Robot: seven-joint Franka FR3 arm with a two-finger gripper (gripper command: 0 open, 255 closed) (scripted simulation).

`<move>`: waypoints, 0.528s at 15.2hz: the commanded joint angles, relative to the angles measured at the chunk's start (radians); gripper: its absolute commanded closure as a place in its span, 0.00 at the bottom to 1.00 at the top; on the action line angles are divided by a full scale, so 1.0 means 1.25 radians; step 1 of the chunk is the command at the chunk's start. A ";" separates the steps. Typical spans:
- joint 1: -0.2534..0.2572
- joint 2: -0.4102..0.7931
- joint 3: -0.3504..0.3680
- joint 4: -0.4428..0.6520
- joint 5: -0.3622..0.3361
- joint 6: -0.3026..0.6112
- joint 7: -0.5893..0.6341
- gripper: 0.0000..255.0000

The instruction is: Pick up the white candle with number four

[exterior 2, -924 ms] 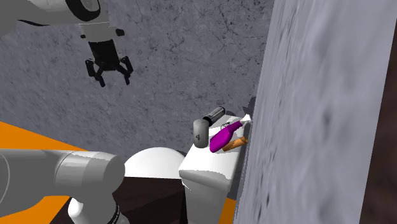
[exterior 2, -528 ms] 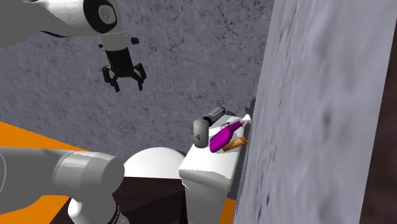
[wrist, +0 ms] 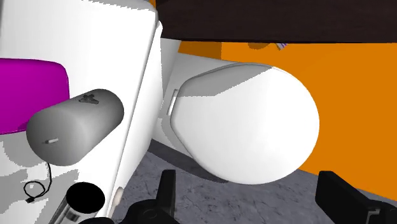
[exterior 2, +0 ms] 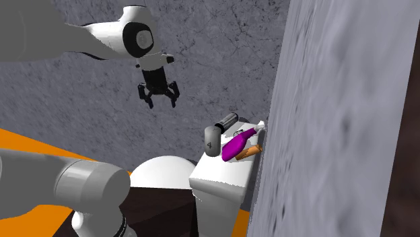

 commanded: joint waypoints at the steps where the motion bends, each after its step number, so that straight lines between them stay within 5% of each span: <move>1: -0.019 0.020 -0.026 -0.016 -0.017 0.045 -0.007 0.00; 8: -0.079 0.123 -0.117 -0.037 -0.062 0.199 -0.033 0.00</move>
